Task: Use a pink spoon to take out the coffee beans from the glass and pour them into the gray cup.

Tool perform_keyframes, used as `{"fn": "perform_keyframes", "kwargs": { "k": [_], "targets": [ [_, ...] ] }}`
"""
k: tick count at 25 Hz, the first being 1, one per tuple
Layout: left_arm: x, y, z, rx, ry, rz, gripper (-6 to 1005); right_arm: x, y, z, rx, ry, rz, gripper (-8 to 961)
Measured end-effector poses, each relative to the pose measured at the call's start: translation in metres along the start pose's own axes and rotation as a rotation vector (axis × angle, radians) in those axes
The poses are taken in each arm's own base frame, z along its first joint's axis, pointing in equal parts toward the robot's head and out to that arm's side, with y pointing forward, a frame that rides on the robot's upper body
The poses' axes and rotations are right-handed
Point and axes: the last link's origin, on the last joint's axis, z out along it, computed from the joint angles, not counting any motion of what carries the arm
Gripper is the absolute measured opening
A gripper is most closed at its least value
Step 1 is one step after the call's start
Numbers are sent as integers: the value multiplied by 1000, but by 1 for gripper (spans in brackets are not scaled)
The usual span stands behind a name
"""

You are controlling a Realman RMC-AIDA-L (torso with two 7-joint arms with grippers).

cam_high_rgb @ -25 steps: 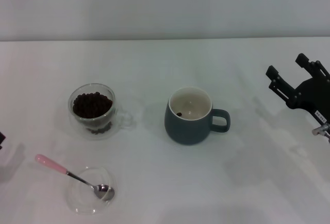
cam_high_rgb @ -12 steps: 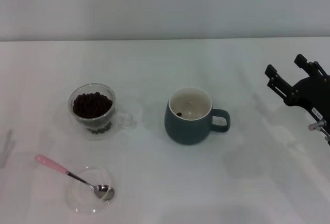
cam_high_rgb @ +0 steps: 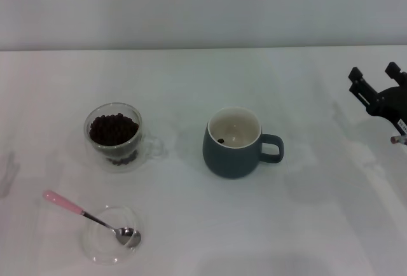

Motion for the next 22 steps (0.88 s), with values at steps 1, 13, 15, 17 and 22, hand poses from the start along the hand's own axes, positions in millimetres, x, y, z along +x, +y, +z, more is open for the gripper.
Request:
{"fn": "perform_keyframes", "kwargs": {
  "k": [1,13,15,17,22],
  "targets": [
    [0,0,0,2,-2,0,888,-1,1,1,2,-3,5,848],
    [-3,6,14,2,-46,-14,889,5,6,5,-7,45,18,848],
    [-3,6,14,1,-46,-15,889,8,8,4,-20,56,14,848],
    [-3,7,15,-5,-46,-14,889,9,9,3,-25,61,12,848],
    [-6,11,13,-12,-59,-24,889,13,14,1,-50,78,26,848]
  ]
}}
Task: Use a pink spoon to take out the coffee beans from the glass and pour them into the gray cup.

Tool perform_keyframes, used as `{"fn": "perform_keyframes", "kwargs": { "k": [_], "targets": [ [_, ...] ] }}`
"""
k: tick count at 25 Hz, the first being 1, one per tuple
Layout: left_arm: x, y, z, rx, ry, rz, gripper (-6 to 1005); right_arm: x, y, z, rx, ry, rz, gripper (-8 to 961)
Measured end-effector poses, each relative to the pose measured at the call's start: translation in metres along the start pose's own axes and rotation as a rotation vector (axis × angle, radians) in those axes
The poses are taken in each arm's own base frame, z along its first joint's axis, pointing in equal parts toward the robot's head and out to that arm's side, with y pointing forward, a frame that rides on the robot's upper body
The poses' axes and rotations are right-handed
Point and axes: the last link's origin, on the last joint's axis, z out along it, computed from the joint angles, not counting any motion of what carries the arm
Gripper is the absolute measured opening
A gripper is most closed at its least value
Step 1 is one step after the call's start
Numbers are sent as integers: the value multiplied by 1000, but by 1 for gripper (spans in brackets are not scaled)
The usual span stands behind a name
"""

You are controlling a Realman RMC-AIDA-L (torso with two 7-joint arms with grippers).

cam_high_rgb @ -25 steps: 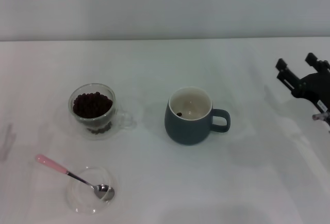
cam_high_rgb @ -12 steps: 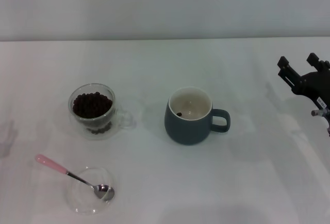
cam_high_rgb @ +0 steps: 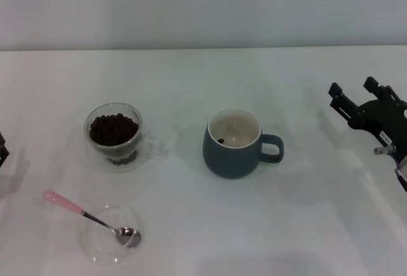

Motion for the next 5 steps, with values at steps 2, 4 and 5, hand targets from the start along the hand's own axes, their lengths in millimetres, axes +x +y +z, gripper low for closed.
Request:
{"fn": "perform_keyframes", "kwargs": {
  "k": [2,4,5],
  "targets": [
    [-2,-2,-4,9,-6,-6,889,1,0,-1,-2,3,32,848],
    [-4,-3,-9,16,-5,-11,888,2,0,-2,-3,6,51,848],
    [-4,-3,-10,14,0,-12,888,3,0,-4,-3,8,55,848]
  ]
}}
